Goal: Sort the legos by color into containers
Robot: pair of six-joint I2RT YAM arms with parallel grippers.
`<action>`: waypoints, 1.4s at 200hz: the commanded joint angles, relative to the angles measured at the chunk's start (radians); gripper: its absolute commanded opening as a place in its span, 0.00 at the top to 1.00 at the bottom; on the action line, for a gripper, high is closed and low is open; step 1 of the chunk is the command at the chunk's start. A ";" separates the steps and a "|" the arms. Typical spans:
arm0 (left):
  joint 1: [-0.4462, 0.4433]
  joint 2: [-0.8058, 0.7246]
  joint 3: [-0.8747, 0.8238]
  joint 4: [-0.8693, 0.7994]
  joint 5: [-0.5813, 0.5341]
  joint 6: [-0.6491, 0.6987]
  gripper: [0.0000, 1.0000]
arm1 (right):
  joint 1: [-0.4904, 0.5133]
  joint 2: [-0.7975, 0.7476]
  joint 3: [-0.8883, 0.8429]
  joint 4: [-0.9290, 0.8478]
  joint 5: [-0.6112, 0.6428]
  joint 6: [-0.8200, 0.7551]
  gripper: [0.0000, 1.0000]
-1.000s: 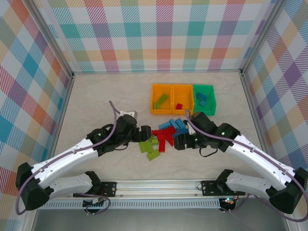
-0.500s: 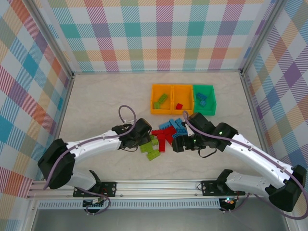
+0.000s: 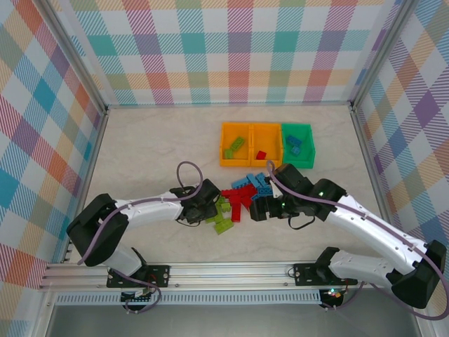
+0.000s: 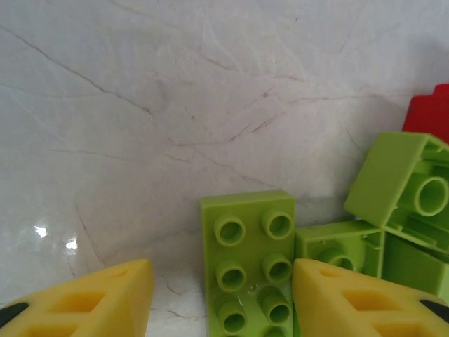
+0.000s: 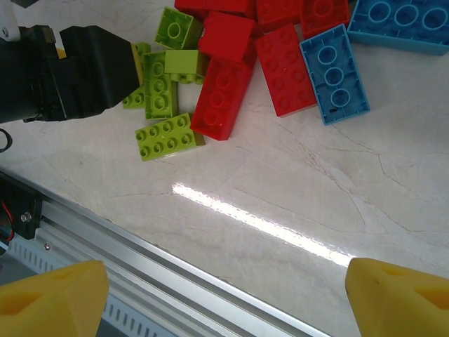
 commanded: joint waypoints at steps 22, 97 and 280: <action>0.023 -0.043 -0.100 0.000 0.029 0.038 0.43 | 0.007 0.003 -0.005 0.001 -0.011 0.014 0.11; 0.043 -0.070 -0.087 -0.073 0.092 0.174 0.50 | 0.007 0.031 0.005 0.018 -0.014 0.004 0.10; 0.050 0.032 0.456 -0.005 -0.109 0.505 0.77 | 0.005 -0.178 -0.100 0.268 0.248 0.005 0.03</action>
